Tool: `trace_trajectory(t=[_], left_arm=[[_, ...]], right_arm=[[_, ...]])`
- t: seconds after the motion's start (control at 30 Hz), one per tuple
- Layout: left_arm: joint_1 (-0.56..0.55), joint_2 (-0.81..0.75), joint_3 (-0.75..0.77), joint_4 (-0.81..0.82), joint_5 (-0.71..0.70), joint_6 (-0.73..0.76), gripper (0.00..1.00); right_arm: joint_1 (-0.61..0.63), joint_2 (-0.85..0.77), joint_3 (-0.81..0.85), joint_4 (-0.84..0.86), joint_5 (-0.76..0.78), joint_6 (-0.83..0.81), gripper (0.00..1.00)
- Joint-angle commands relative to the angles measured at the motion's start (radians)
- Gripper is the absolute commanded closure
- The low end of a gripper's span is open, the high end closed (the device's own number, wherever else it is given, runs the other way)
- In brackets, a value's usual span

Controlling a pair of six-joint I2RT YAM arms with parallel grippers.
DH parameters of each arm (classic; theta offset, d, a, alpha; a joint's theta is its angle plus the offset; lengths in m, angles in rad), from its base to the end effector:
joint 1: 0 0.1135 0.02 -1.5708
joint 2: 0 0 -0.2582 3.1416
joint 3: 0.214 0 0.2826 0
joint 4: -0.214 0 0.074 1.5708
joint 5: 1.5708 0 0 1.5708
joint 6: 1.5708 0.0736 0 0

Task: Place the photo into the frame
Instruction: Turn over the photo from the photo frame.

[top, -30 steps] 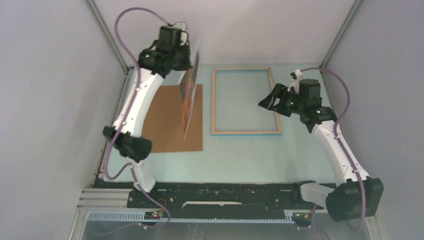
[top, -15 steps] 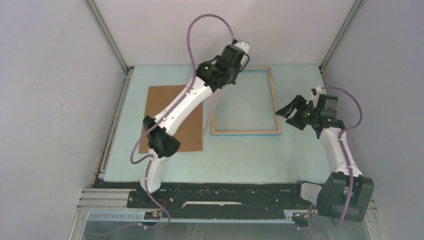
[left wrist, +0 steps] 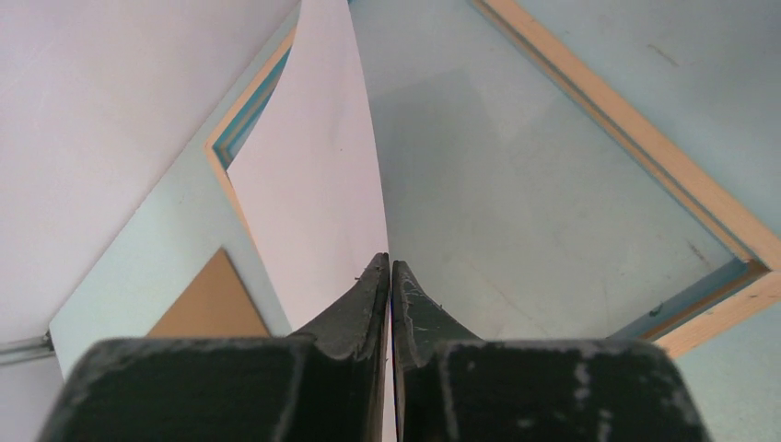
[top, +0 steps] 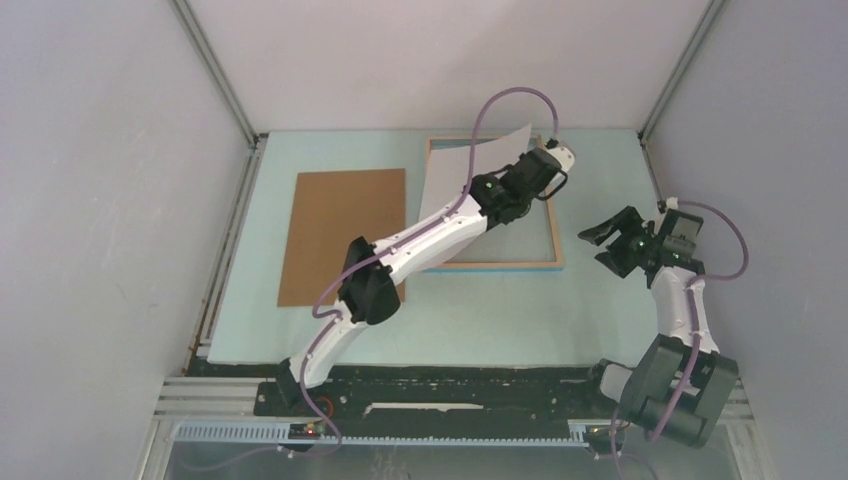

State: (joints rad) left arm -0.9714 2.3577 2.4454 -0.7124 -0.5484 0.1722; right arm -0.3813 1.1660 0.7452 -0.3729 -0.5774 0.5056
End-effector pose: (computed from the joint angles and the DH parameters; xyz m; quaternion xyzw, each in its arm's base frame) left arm 0.3609 -0.4603 0.2998 0.3600 0.7874 0.0514 0.4978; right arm 0.2841 -0.0706 0.1961 0.2832 0.8476 0.2855 0.3461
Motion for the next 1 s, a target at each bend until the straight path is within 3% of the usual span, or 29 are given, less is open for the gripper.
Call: trace_trajectory(t=[0.0, 0.17, 0.3, 0.43, 0.67, 0.8, 0.97], left_arm=[[-0.024, 0.007, 0.007, 0.121, -0.011, 0.069, 0.89], [-0.046, 0.012, -0.029, 0.192, -0.021, 0.100, 0.88], [-0.057, 0.040, -0.011, 0.206, -0.010, 0.105, 0.79], [-0.062, 0.046, -0.010, 0.198, -0.006, 0.095, 0.78], [-0.060, -0.120, -0.039, 0.055, 0.104, -0.056, 0.57], [-0.009, -0.352, -0.294, 0.030, 0.304, -0.229, 0.38], [0.172, -0.630, -0.695, 0.092, 0.595, -0.412, 0.24]], right_arm=[[-0.036, 0.005, -0.002, 0.054, -0.056, 0.017, 0.20], [-0.029, 0.017, -0.015, 0.074, -0.069, 0.028, 0.21], [-0.025, 0.000, -0.039, 0.079, -0.057, 0.029, 0.21], [-0.032, 0.013, -0.040, 0.071, -0.040, 0.014, 0.21], [0.010, 0.080, -0.045, 0.105, -0.087, 0.030, 0.20], [0.104, 0.149, -0.071, 0.141, -0.148, 0.055, 0.22], [0.158, 0.182, -0.131, 0.187, -0.158, 0.060, 0.24]])
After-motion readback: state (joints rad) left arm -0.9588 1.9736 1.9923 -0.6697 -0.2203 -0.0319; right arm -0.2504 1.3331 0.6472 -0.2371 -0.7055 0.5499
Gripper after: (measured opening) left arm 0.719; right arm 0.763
